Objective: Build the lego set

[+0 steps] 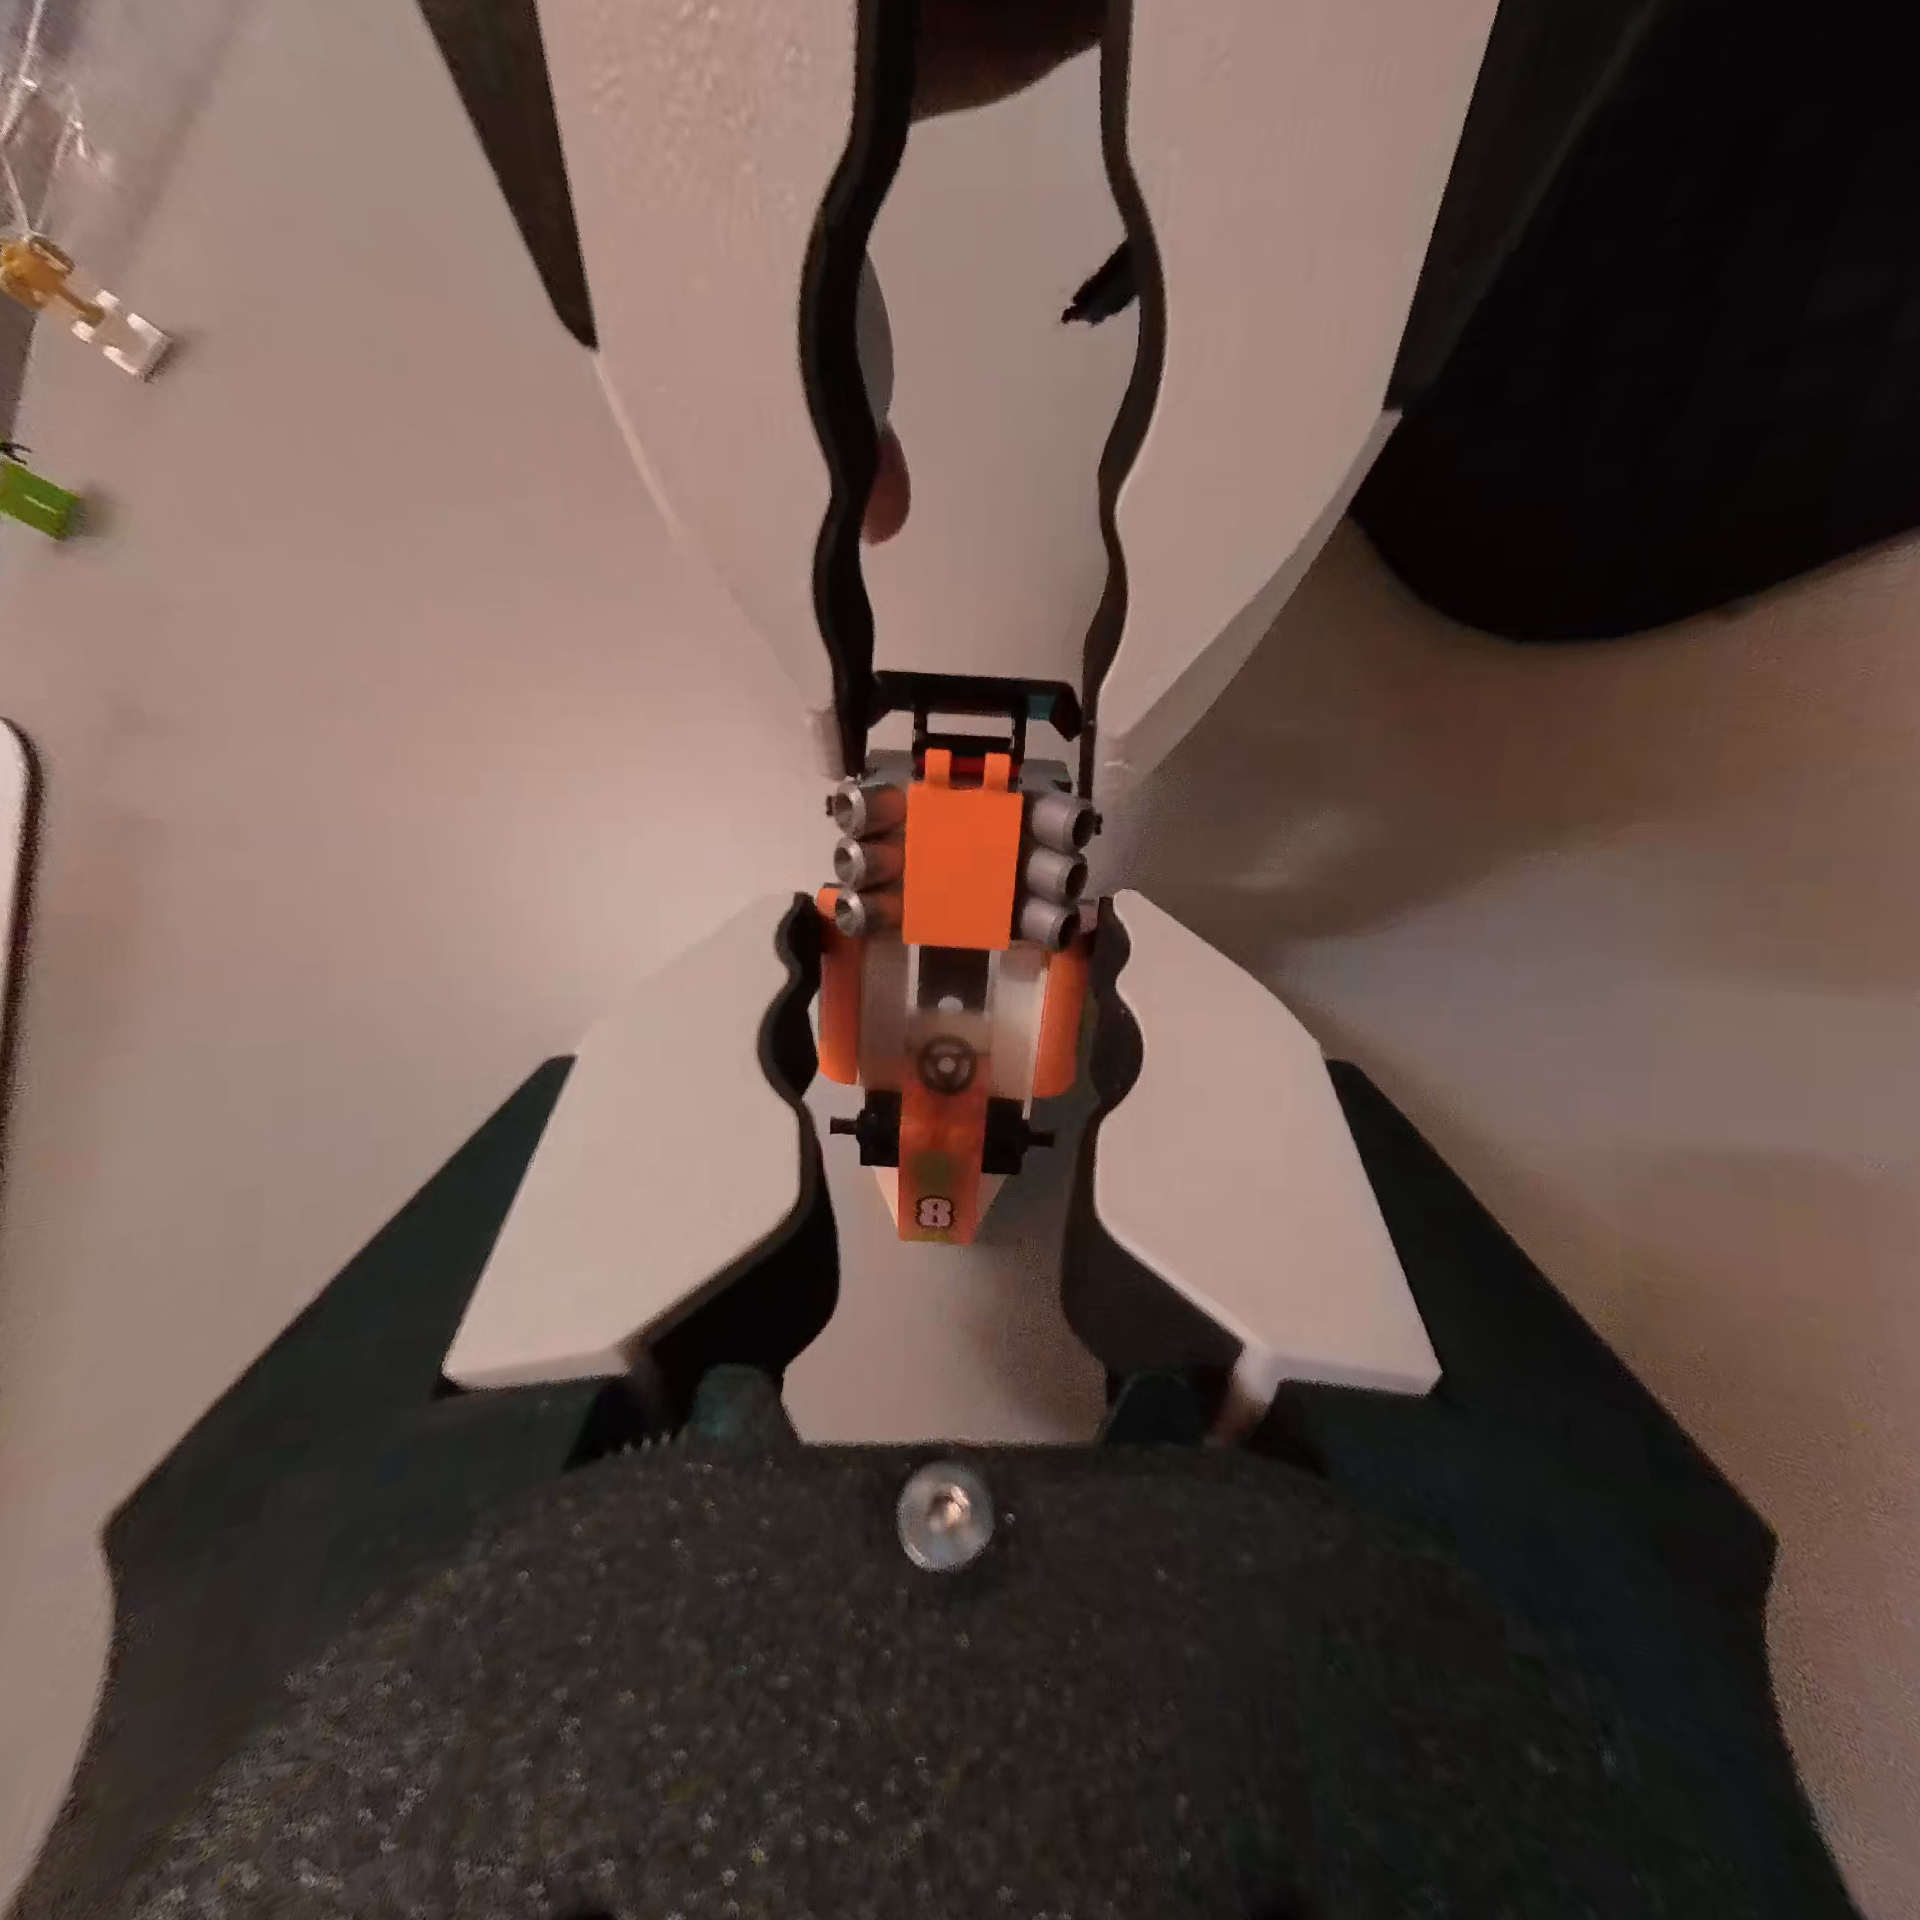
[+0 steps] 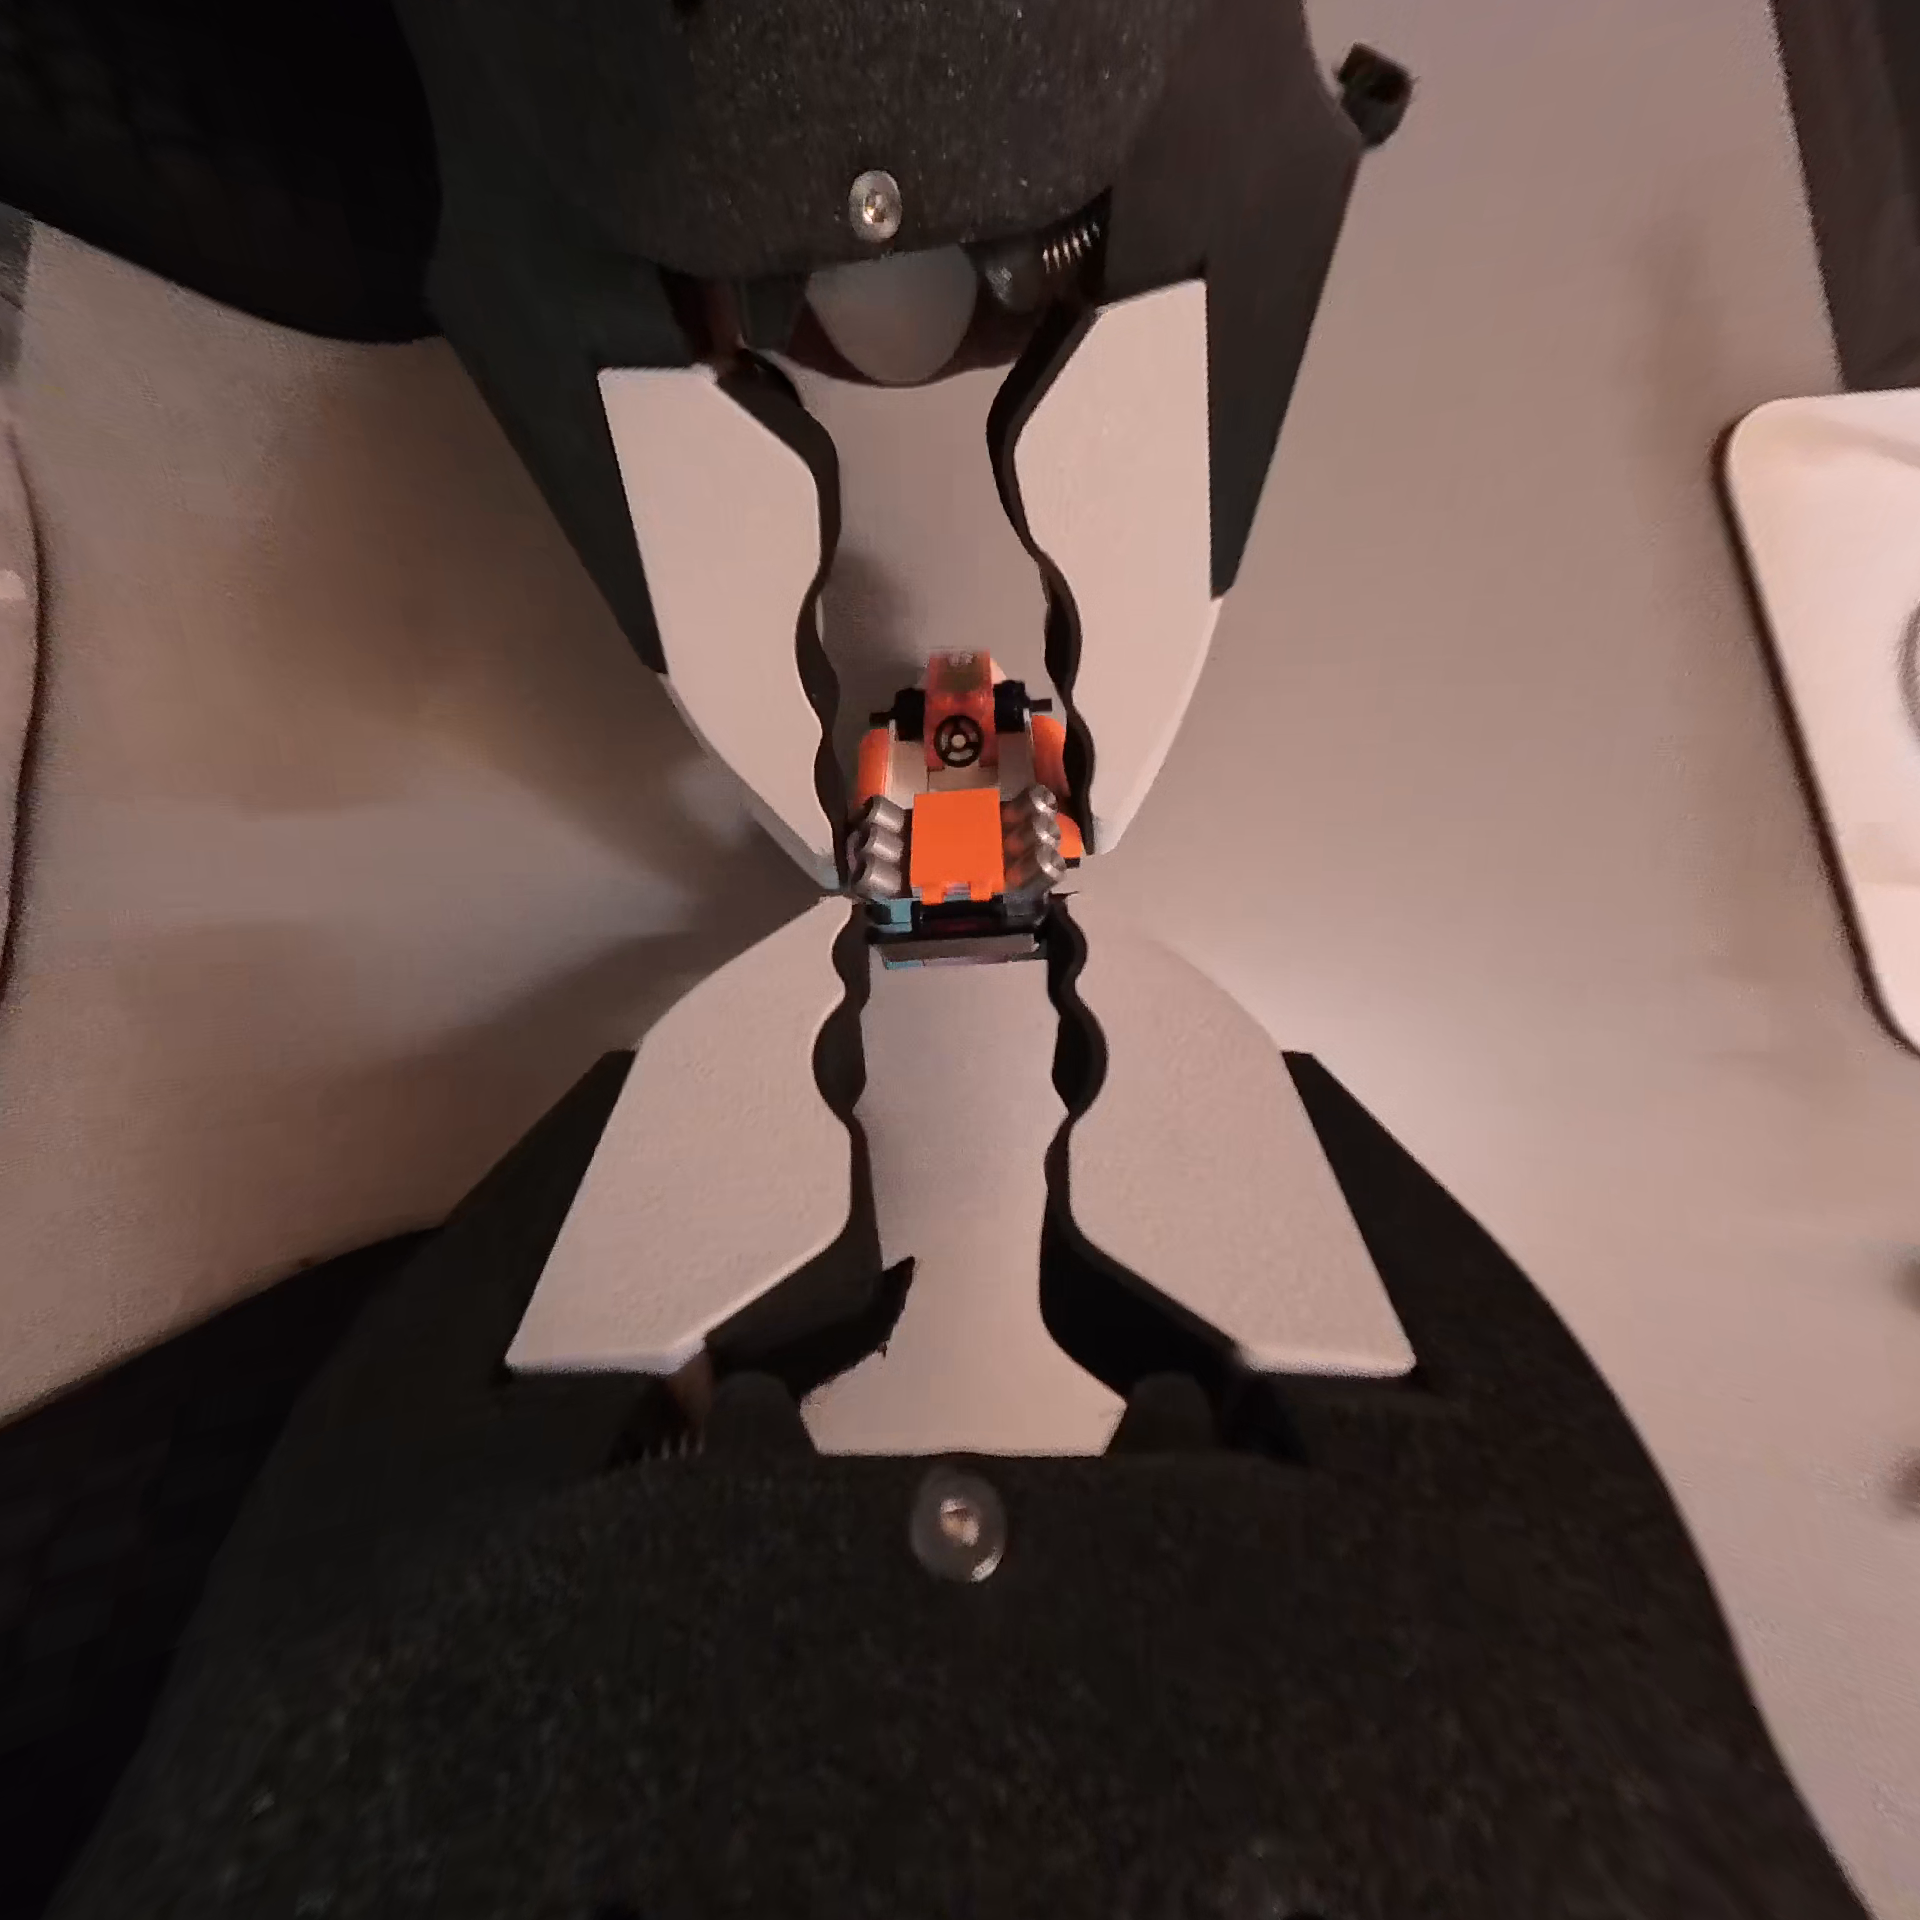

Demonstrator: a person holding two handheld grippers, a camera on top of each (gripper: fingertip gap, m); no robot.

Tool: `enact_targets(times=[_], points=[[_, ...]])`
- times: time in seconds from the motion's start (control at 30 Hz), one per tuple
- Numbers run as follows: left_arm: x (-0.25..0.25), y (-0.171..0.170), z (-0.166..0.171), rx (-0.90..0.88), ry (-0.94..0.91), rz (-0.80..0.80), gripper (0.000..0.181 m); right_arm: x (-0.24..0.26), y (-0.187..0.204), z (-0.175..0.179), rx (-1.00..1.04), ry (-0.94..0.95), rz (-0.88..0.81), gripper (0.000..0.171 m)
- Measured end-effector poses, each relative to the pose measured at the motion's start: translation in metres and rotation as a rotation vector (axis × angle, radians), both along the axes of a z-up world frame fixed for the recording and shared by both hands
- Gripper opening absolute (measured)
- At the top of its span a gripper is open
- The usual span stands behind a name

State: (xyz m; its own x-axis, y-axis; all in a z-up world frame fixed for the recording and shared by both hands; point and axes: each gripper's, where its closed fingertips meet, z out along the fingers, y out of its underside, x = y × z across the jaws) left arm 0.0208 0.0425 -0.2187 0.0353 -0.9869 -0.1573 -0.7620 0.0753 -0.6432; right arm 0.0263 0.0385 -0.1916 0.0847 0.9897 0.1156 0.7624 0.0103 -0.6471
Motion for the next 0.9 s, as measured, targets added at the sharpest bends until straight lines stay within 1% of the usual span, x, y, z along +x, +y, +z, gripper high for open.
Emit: enact_targets(times=[0.07, 0.17, 0.3, 0.47, 0.63, 0.73, 0.9], points=[[0.005, -0.001, 0.000, -0.025, -0.063, 0.022, 0.051, 0.003, -0.001, 0.000, -0.007, -0.019, 0.011, 0.033], [0.015, 0.004, 0.008, 0.021, -0.170, 0.074, 0.051, 0.010, 0.003, 0.008, 0.060, -0.097, 0.057, 0.033], [0.023, 0.007, 0.016, 0.010, -0.276, 0.118, 0.050, 0.014, 0.007, 0.017, 0.102, -0.171, 0.134, 0.033], [0.018, 0.013, 0.016, 0.044, -0.278, 0.144, 0.050, 0.015, 0.013, 0.016, 0.075, -0.163, 0.135, 0.033], [0.008, 0.021, 0.010, 0.099, -0.217, 0.163, 0.050, 0.015, 0.015, 0.016, 0.027, -0.069, 0.095, 0.033], [0.003, 0.025, 0.012, 0.075, -0.218, 0.185, 0.051, 0.029, 0.019, 0.003, -0.032, -0.032, 0.050, 0.033], [-0.003, 0.031, 0.016, 0.095, -0.220, 0.210, 0.050, 0.061, 0.030, -0.043, -0.112, -0.064, -0.047, 0.033]])
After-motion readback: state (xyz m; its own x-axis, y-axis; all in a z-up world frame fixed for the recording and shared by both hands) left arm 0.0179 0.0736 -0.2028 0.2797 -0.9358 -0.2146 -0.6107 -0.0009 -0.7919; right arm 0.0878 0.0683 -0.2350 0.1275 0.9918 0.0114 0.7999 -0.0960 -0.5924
